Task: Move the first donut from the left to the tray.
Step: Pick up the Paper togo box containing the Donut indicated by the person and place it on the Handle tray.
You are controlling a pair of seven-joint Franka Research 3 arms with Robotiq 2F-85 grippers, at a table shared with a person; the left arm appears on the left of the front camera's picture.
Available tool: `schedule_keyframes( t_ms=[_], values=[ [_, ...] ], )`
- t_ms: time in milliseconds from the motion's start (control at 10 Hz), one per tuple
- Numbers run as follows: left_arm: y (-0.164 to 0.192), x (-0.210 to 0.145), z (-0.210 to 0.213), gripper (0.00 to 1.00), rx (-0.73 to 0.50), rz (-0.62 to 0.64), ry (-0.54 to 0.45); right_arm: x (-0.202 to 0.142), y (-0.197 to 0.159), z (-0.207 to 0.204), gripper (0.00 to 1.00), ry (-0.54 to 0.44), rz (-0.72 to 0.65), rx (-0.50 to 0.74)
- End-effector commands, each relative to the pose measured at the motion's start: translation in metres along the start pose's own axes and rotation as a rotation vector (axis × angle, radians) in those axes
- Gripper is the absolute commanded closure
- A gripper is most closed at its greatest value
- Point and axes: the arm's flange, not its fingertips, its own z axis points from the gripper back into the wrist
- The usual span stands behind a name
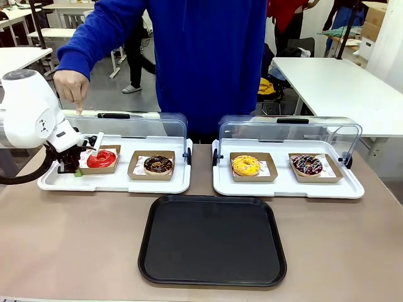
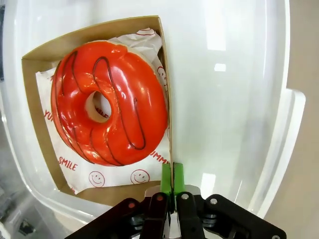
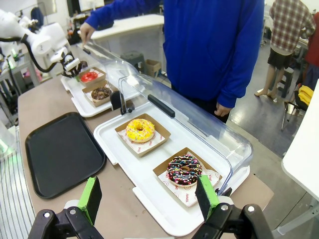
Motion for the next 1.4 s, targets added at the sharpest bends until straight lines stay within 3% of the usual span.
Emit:
schedule_keyframes(
  t_ms=[0, 300, 400, 900, 1300],
  values=[
    [0.003, -0.004, 0.0, 1.0, -0.03, -0.023, -0.025, 0.001, -0.002, -0.002, 0.0, -0.03, 0.026, -0.001],
    [0.009, -0.005, -0.005, 1.0, -0.045, 0.007, -0.054, 0.001, -0.002, -0.002, 0.0, -0.03, 0.026, -0.001],
    [0.002, -0.001, 0.0, 1.0, -0.024, -0.005, -0.012, 0.001, -0.002, -0.002, 0.0, -0.03, 0.026, -0.001],
    [0.004, -0.001, 0.0, 0.98, -0.026, 0.001, -0.018, 0.001, -0.002, -0.002, 0.0, -0.03, 0.026, -0.001],
    [-0.008, -0.002, 0.057, 0.98, 0.071, 0.093, -0.017, 0.001, -0.002, -0.002, 0.0, -0.03, 0.026, -0.001]
  ],
)
